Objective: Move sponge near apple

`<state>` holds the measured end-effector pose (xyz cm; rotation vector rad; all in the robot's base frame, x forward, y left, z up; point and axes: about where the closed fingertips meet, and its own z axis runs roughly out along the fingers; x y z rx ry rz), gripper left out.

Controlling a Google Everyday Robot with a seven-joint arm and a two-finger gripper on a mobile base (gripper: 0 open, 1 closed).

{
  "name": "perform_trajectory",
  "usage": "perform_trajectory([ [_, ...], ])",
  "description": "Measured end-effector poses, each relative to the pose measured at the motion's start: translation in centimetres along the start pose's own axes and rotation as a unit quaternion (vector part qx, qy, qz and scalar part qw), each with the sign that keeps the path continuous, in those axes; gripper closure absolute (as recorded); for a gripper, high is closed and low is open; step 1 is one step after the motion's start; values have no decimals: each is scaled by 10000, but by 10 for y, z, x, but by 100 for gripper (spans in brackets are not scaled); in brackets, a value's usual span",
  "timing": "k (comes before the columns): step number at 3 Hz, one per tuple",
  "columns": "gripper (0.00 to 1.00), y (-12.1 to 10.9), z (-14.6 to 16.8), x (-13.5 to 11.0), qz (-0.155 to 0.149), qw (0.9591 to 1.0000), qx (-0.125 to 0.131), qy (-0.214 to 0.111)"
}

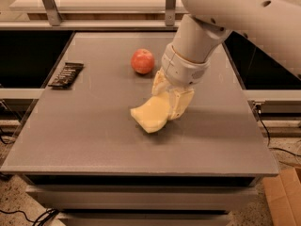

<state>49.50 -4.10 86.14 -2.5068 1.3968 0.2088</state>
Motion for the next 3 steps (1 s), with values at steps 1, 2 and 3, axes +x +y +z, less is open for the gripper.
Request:
perform_trajectory([
  [1,100,-26,5,-3,180,9998,27,32],
  [2,100,-59,7,-2,436,9989,137,80],
  [3,100,-59,7,-2,442,9989,144,82],
])
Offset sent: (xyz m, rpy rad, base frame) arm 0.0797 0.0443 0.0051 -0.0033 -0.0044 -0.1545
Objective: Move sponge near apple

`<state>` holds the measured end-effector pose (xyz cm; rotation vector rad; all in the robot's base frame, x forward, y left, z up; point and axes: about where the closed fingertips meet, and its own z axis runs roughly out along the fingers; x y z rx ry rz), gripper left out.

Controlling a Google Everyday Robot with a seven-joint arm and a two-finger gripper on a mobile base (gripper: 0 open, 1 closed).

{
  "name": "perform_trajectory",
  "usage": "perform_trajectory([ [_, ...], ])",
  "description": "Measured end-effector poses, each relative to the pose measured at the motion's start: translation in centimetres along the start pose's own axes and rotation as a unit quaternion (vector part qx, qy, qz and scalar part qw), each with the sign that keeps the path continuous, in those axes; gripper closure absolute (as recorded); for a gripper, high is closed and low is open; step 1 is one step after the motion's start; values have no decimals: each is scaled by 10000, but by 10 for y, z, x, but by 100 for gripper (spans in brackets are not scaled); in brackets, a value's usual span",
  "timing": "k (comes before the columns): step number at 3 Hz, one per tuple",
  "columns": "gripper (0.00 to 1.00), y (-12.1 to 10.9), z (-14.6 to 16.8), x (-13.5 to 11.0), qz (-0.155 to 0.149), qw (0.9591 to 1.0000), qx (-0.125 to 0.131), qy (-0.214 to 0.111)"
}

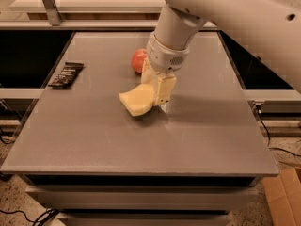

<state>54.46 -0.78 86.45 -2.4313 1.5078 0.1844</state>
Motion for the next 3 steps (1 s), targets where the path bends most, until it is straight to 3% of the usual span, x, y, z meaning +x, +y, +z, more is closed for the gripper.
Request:
perform_trajectory([
  [3,100,-22,3,63,513,9958,-42,760],
])
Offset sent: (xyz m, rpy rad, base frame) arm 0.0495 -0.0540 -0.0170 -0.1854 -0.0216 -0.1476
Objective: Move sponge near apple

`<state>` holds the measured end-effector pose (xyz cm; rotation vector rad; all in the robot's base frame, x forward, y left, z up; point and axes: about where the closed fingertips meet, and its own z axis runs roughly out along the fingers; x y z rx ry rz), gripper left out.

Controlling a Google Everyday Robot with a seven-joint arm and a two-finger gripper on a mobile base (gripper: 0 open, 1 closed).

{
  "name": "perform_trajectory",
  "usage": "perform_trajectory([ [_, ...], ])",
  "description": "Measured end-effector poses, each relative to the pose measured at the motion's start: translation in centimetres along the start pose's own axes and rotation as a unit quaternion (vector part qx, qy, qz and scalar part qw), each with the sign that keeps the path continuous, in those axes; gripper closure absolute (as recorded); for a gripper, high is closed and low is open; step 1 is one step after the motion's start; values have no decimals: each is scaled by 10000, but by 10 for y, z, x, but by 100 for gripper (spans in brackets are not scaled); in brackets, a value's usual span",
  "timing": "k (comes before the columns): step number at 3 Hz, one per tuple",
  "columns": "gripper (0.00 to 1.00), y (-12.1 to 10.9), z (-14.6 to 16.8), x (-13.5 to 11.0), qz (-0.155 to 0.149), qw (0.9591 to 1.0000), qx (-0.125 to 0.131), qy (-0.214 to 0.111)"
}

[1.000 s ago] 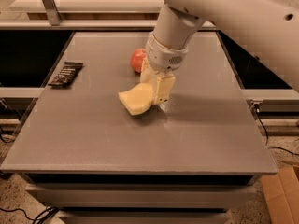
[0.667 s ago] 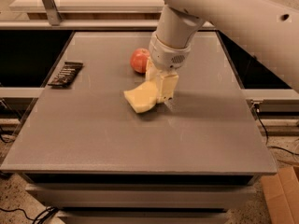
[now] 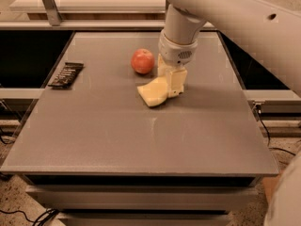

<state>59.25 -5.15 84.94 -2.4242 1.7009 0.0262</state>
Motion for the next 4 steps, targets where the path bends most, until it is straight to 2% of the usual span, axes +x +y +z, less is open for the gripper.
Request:
perform_trajectory([
  [1,100,-17,1,15,124,9998,154,19],
  [2,100,-31,0,28,276,9989,366,-49],
  [3,100,-40,4,37,411,9979,471,-174],
  [4,82,-47,12,41,455,9973,454,-361],
])
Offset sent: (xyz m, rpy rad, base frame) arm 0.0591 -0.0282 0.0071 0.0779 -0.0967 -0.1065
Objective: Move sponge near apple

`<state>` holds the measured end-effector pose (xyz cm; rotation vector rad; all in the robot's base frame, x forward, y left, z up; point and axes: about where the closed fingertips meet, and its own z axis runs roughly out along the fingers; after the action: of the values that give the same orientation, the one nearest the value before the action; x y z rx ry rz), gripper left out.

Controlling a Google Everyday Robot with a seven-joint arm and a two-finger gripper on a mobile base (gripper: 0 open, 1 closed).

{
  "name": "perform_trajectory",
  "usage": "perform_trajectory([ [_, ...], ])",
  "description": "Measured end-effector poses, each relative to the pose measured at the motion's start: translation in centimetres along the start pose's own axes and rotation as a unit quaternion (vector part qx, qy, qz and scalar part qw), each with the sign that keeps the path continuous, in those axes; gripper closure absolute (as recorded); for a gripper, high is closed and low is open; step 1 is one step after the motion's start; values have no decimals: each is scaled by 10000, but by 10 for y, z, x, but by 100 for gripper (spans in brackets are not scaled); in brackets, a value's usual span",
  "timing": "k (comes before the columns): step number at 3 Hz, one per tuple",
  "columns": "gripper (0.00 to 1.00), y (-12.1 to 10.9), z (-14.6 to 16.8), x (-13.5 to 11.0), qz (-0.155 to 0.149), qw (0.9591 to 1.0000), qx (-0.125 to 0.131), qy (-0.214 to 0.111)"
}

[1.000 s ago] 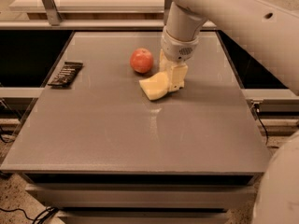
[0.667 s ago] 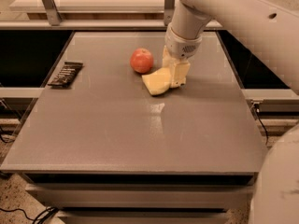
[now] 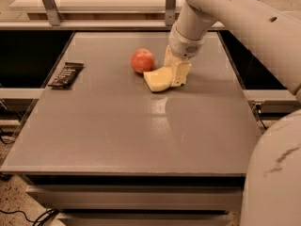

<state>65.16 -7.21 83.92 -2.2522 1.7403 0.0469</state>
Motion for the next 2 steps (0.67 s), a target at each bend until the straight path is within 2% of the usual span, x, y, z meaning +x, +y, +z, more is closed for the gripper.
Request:
perform_trajectory([
  [2,36,-1,-1,0,5,10000,-8,-40],
])
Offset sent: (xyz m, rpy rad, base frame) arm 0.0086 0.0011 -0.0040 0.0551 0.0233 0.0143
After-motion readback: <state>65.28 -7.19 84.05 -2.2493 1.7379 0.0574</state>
